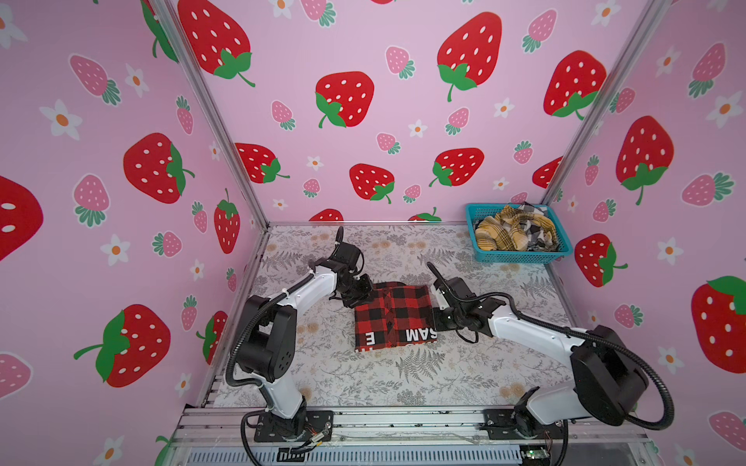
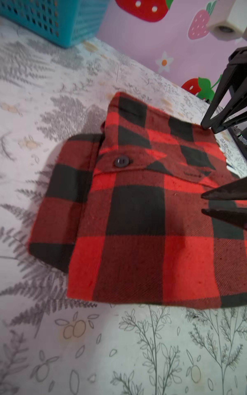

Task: Fold and stack the long sleeve shirts
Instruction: 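Lower both grippers onto the side edges of the folded shirt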

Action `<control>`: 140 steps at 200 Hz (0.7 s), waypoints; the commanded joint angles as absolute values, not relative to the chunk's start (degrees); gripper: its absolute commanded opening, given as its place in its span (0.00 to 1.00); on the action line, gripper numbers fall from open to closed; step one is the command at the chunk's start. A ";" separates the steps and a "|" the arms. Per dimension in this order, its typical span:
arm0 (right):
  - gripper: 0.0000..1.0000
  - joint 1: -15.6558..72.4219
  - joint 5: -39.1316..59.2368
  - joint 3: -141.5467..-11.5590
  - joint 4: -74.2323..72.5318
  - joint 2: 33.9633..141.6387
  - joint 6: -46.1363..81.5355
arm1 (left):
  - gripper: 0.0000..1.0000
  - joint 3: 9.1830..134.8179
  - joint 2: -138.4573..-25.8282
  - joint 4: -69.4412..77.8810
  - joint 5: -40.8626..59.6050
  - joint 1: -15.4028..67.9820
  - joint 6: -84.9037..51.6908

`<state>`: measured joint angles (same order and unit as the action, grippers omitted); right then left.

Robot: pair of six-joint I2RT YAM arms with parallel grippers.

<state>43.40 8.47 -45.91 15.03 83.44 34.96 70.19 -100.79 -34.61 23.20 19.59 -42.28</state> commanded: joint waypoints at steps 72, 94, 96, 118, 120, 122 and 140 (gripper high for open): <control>0.21 50.59 8.03 -47.55 14.90 87.86 39.74 | 0.01 74.76 -111.89 -37.80 18.17 16.47 -37.38; 0.25 50.48 3.43 -50.01 18.70 86.05 39.86 | 0.01 75.59 -111.47 -38.49 19.29 16.13 -37.18; 0.26 50.41 2.95 -50.41 19.46 85.91 39.74 | 0.02 75.59 -111.17 -38.58 19.32 16.14 -37.31; 0.28 48.51 0.30 -55.18 23.37 85.61 38.25 | 0.18 74.87 -105.13 -39.26 19.00 16.17 -37.86; 0.28 48.21 0.21 -55.59 23.62 85.76 38.15 | 0.19 74.88 -104.53 -39.35 18.92 16.17 -37.87; 0.28 47.93 0.18 -55.91 23.75 85.89 38.08 | 0.20 74.88 -103.98 -39.54 18.73 16.17 -37.88; 0.28 45.49 0.43 -59.12 23.44 87.42 37.15 | 0.22 74.73 -98.53 -40.75 18.26 16.23 -38.26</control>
